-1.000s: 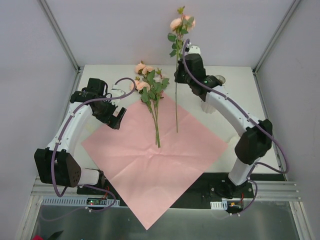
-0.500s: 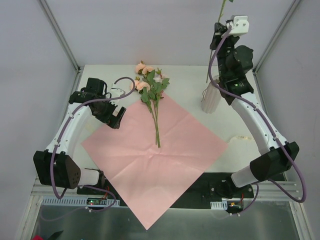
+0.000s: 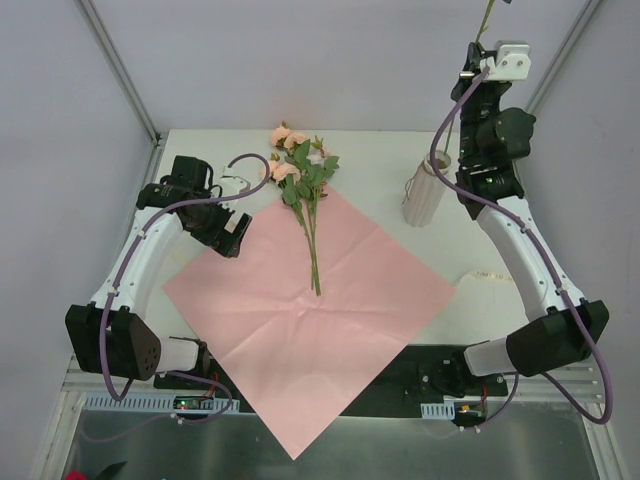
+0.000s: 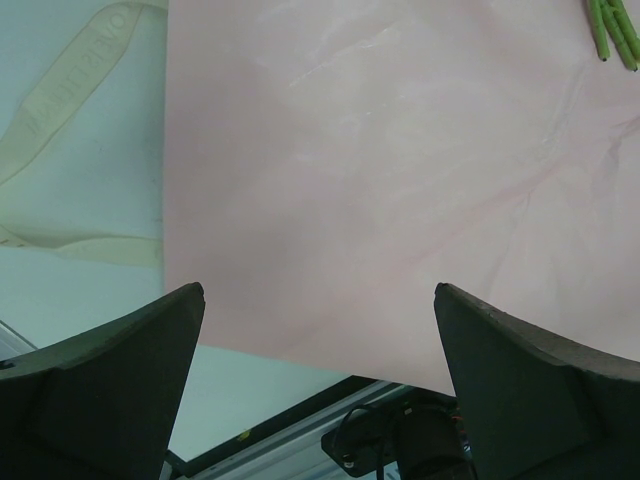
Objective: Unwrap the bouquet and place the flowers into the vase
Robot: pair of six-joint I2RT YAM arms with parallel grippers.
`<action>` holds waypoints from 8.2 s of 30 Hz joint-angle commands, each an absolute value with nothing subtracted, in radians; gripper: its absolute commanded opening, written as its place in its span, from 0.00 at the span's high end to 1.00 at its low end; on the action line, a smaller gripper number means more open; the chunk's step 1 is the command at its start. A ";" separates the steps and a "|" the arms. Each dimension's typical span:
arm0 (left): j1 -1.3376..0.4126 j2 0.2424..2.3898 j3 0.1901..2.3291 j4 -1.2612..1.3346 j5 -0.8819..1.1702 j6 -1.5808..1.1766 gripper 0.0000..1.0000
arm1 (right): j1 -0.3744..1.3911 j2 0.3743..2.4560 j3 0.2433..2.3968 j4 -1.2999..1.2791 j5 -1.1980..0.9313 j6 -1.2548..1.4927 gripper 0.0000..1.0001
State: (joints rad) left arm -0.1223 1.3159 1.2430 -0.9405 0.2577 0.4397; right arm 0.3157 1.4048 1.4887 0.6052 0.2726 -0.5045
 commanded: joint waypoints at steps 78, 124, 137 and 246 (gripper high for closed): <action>-0.046 1.264 1.212 -0.931 0.276 0.503 0.01 | 0.663 2.335 1.977 -0.476 0.026 -0.011 0.57; -0.038 1.226 1.232 -0.923 0.267 0.497 0.01 | 0.516 1.430 1.681 0.282 0.018 -0.486 0.99; -0.037 1.210 1.238 -0.923 0.273 0.517 0.01 | 0.307 1.393 1.479 0.587 0.032 -0.542 0.99; 0.025 1.124 1.154 -0.907 0.281 0.560 0.01 | 0.785 2.462 2.163 -0.584 0.124 -0.101 0.75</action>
